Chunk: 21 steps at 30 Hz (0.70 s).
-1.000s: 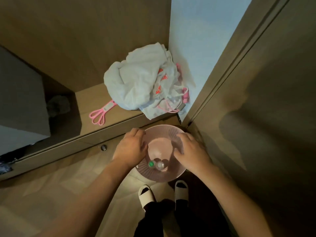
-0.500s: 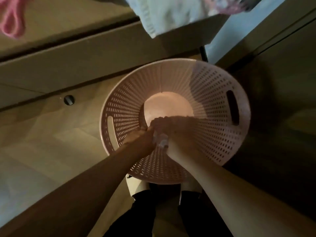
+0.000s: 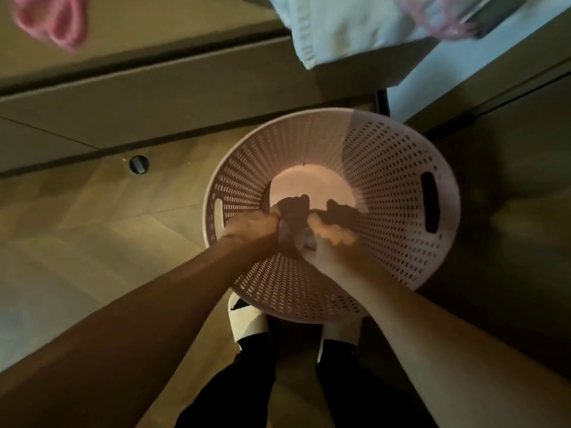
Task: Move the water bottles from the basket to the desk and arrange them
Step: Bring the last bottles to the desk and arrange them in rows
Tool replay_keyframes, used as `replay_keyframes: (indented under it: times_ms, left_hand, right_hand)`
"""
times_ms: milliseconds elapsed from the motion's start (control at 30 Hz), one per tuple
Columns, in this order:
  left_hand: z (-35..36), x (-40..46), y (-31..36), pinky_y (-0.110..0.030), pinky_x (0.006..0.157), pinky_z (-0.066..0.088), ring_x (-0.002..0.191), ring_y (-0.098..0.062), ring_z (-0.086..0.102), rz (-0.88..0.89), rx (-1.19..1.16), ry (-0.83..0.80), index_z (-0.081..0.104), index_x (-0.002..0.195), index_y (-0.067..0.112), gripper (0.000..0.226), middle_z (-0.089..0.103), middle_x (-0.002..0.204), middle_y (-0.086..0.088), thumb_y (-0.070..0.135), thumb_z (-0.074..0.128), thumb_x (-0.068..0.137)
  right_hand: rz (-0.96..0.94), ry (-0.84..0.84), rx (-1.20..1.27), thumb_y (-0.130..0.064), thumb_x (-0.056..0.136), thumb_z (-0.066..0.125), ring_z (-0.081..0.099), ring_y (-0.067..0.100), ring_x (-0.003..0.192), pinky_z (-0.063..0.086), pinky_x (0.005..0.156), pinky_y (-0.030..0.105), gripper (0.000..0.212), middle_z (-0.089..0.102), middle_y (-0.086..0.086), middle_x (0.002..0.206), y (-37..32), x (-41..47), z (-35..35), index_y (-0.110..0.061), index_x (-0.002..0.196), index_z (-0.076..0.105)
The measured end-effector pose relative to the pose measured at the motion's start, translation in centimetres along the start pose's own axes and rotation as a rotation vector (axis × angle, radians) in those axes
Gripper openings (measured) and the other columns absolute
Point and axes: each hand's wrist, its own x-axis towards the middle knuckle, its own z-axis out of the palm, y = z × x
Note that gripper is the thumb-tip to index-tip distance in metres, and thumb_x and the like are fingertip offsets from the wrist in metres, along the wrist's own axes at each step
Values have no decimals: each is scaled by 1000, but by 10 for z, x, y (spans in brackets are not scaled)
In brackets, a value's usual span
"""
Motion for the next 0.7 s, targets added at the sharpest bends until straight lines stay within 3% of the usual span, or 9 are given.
replay_keyframes:
  times_ms: [100,267,400,500,700]
  left_hand:
    - [-52,-47,3,-37,82,50,103,-32,64,30,-15,64,42,133,18,41,65,115,-13,38,44,97]
    - [-143,-145,11,-35,75,52,94,-30,64,-10,-51,164,44,131,22,43,67,108,-9,35,53,91]
    - [-213,-238,21,-33,68,46,90,-28,62,-64,-205,247,49,115,22,32,64,97,-5,35,60,88]
    - [-256,-317,28,-34,69,49,83,-26,61,-90,-270,371,50,104,23,27,63,91,-3,39,63,87]
    - [-287,-449,36,-37,61,54,69,-19,60,-207,-524,695,53,95,22,27,62,78,0,40,69,81]
  right_hand:
    - [5,18,-37,-41,91,58,66,29,100,48,88,40,39,68,5,102,-13,-34,-59,-21,120,41]
    - [-52,170,29,-40,91,60,64,25,100,56,80,43,44,62,4,113,-44,-114,-166,-22,128,45]
    - [-140,262,33,-38,89,64,65,25,94,47,71,32,33,67,5,101,-72,-182,-253,-18,111,51]
    - [-250,334,-42,-46,87,62,64,25,86,36,63,30,33,66,3,93,-94,-243,-310,-20,102,46]
    - [-416,383,-120,-43,86,59,63,32,84,37,63,33,30,66,5,90,-152,-338,-372,-21,98,43]
